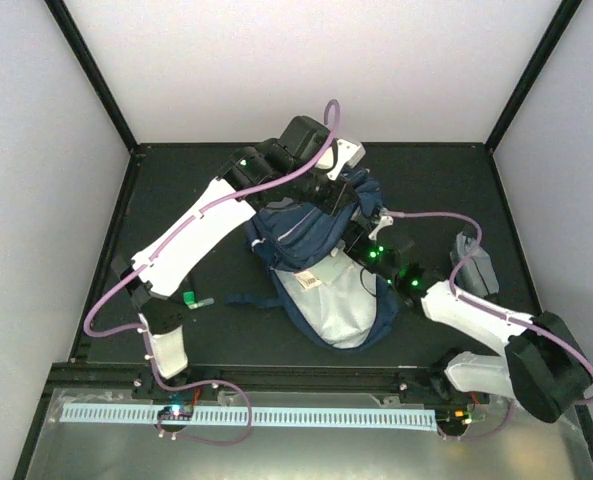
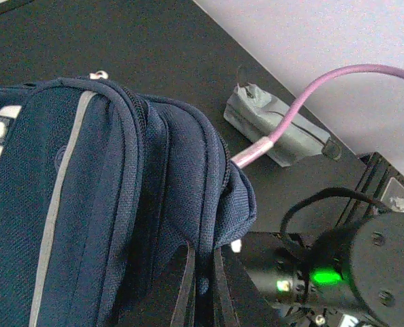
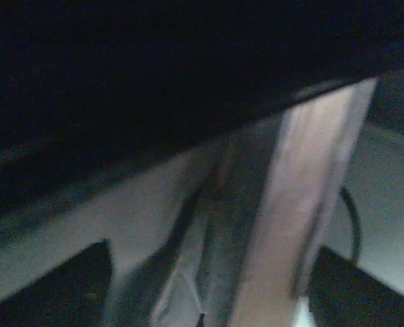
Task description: Pack the student bag
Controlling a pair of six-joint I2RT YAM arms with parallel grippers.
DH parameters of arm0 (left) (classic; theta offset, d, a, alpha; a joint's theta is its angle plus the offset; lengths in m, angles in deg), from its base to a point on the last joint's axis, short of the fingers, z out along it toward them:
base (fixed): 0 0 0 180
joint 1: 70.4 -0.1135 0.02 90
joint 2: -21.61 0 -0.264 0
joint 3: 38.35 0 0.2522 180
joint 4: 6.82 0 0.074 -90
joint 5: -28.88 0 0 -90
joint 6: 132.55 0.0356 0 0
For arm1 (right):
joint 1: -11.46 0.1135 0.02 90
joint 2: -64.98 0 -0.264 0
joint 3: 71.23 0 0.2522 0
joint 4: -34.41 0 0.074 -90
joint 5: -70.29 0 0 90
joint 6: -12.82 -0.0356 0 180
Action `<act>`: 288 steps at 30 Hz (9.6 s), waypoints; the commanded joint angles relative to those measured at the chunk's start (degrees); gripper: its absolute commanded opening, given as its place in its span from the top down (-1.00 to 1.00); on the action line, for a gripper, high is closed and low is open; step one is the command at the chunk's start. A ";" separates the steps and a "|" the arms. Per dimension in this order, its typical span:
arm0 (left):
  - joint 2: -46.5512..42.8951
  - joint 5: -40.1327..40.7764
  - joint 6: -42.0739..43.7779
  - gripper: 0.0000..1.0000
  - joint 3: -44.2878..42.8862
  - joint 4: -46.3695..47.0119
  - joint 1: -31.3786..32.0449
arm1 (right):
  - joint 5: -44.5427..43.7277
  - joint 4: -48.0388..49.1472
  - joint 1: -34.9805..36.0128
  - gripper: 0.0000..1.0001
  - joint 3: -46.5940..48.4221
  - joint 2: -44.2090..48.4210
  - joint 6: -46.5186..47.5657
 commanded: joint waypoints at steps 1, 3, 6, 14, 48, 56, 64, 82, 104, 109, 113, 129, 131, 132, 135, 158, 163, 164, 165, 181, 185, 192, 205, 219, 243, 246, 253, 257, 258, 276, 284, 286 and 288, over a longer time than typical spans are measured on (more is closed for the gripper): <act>-4.19 -6.39 -0.82 0.97 -1.97 12.50 -0.43 | -0.81 -1.42 1.58 -0.93 3.36 3.12 9.41; -5.16 -6.05 -0.05 0.97 -0.04 12.61 -1.13 | -2.43 -6.91 1.44 -0.94 2.16 8.57 11.08; -7.34 -5.82 0.56 0.97 4.24 13.64 -2.47 | -3.10 -17.03 1.38 -0.95 2.63 14.73 15.19; -12.23 -7.59 1.54 0.97 12.68 17.19 -6.67 | -3.61 -40.48 0.19 -0.97 5.42 24.33 22.89; -17.68 -8.26 14.02 0.96 24.70 16.94 -14.98 | -27.13 -55.96 -35.35 -0.99 15.28 1.94 35.74; -18.74 -14.59 13.36 0.95 26.38 19.04 -14.92 | -37.75 -55.59 -35.38 -0.86 15.36 -6.38 30.95; -20.47 -15.53 13.40 0.93 27.86 18.70 -14.98 | -36.26 -53.27 -35.33 0.55 13.69 -9.34 31.17; -21.63 -11.79 13.78 0.92 26.35 19.05 -14.92 | 16.76 -67.34 -33.78 0.96 22.18 14.96 48.94; -14.88 -19.16 4.75 0.97 20.03 25.88 -14.21 | 38.96 -52.06 -17.32 0.96 13.60 21.64 30.43; -14.26 -21.18 3.17 0.97 20.16 27.25 -13.93 | 36.81 -37.58 -17.07 0.96 9.35 19.55 20.54; -14.14 -25.98 1.96 0.97 20.59 30.08 -13.71 | 31.87 -32.11 -16.31 0.96 9.41 14.89 16.18; -13.26 -32.02 -5.07 0.97 24.77 39.75 -11.83 | 25.23 -20.60 -12.90 0.96 19.09 -3.37 12.05; -13.24 -32.71 -6.30 0.97 25.14 41.04 -11.50 | 23.06 -20.99 -12.41 0.96 21.63 -6.08 14.21; -13.32 -32.91 -6.85 0.97 25.40 41.65 -11.38 | 20.68 -20.40 -12.47 0.96 21.89 -6.28 15.28; -14.05 -32.93 -7.80 0.97 26.48 43.50 -11.02 | 12.17 -19.18 -12.41 0.96 22.69 -5.82 21.32; -14.09 -30.67 -6.40 0.97 27.99 42.13 -11.04 | 18.05 -33.73 -12.38 -0.35 4.86 19.39 41.73; -14.27 -30.36 -6.02 0.97 27.94 42.01 -11.02 | 22.45 -24.26 -11.94 0.23 -7.77 25.37 32.47; -14.23 -30.27 -6.13 0.97 27.95 42.05 -11.03 | 22.26 -22.64 -11.54 0.25 -9.64 26.00 30.88; -14.15 -30.25 -6.19 0.97 27.94 42.14 -11.01 | 21.86 -20.33 -10.97 0.27 -11.34 26.32 29.26; -14.95 -29.94 -6.26 0.97 27.74 40.53 -10.94 | -3.96 -7.39 8.38 0.96 -11.98 3.92 21.95; -14.76 -30.22 -6.47 0.97 27.75 40.76 -11.01 | -11.89 -4.52 12.54 0.96 -8.23 -4.45 22.10; -14.89 -30.38 -7.09 0.97 27.79 40.97 -10.96 | -10.68 5.24 17.49 0.96 3.95 -21.57 28.05; -14.93 -30.24 -6.16 0.97 27.75 39.84 -10.94 | -9.12 10.44 21.58 0.94 -0.84 -9.65 37.50; -15.67 -29.23 -4.10 0.96 27.66 37.75 -11.02 | -14.94 -14.75 8.97 0.84 -11.17 21.28 34.36; -20.64 -26.96 -1.31 0.95 32.55 33.60 -10.99 | 6.04 -3.79 -7.11 0.83 3.78 -5.31 38.67; -21.77 -25.92 -0.08 0.95 33.65 32.73 -11.30 | 6.40 -8.44 -7.24 0.73 1.21 1.15 41.53; -26.28 -23.18 3.51 0.95 38.65 30.29 -13.71 | 7.07 -22.11 -9.54 0.38 -4.89 19.00 47.31; -30.32 -19.78 7.28 0.95 41.46 26.32 -15.25 | 7.84 -26.35 -13.25 0.35 -3.72 22.88 48.17; -31.66 -18.29 8.00 0.95 42.29 25.34 -15.67 | 8.93 -26.63 -14.47 0.35 -2.92 22.48 47.85; -40.61 -6.22 13.52 0.97 54.77 20.58 -18.11 | 35.14 -23.15 -19.07 0.28 0.20 14.30 47.35; -40.63 -5.00 13.69 0.97 54.32 20.52 -18.69 | 35.72 -21.30 -18.98 0.29 -4.29 14.62 46.15; -40.70 -4.25 13.37 0.97 54.27 20.30 -18.88 | 35.60 -20.70 -18.99 0.28 -4.50 14.02 45.80; -41.00 -3.69 12.95 0.97 54.34 20.34 -19.11 | 35.43 -20.29 -18.99 0.27 -4.36 13.10 45.57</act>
